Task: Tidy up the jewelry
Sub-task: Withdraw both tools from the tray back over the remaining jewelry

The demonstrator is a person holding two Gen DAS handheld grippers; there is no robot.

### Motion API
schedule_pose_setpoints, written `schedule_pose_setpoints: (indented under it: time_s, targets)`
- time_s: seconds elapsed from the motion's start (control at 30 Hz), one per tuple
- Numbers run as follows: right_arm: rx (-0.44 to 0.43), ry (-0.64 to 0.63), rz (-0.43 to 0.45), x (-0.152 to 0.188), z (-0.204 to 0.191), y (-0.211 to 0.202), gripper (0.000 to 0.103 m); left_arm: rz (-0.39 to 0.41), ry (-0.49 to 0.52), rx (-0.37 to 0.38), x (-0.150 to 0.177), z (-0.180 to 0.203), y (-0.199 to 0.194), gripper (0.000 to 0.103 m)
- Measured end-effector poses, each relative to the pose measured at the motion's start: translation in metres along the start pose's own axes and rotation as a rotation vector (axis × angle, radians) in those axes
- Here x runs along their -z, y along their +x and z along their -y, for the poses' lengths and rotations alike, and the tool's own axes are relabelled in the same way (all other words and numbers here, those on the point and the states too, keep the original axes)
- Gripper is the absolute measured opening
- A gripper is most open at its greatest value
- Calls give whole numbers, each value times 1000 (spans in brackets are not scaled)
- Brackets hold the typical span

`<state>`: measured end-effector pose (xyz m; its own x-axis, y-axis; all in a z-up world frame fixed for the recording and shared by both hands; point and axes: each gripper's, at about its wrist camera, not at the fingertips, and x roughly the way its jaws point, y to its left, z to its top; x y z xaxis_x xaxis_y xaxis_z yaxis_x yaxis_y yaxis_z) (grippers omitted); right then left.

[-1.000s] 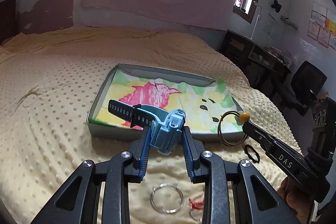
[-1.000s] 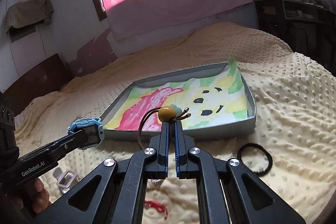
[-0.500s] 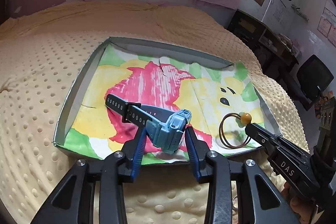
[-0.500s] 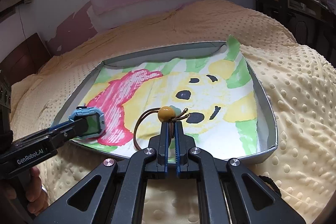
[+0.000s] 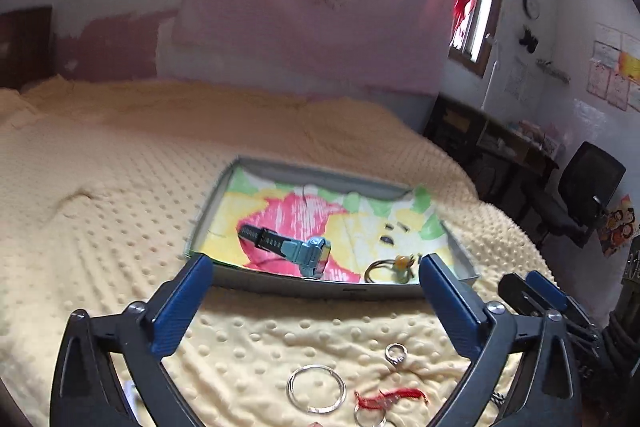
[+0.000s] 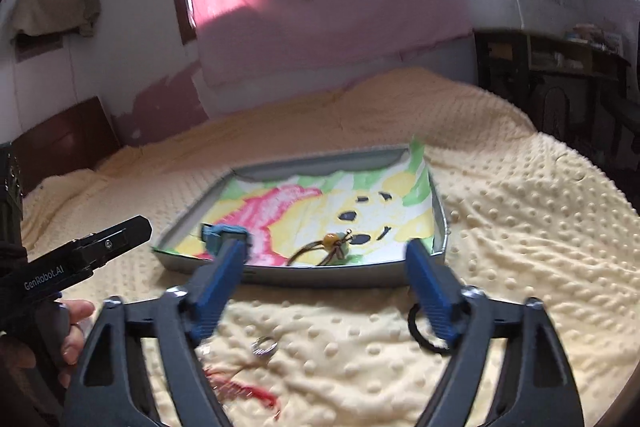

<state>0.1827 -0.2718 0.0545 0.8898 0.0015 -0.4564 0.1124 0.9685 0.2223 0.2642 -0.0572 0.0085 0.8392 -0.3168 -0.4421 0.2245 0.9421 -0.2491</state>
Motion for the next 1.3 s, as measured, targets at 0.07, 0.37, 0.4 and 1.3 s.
schedule_pose_setpoints:
  time_s: [0.07, 0.37, 0.4, 1.3]
  targets:
    - [3, -16, 55, 1, -5, -30, 100, 68, 33, 4, 4, 5, -33, 103]
    - [-9, -53, 188, 14, -25, -147, 102, 162, 30, -56, 28, -1, -145, 103]
    - [-6, -64, 193, 16, -29, -158, 102, 170, 30, -63, 31, -2, -157, 103]
    - [-19, -118, 157, 92, -65, -237, 102, 150, 78, -193, 103, -33, -256, 103]
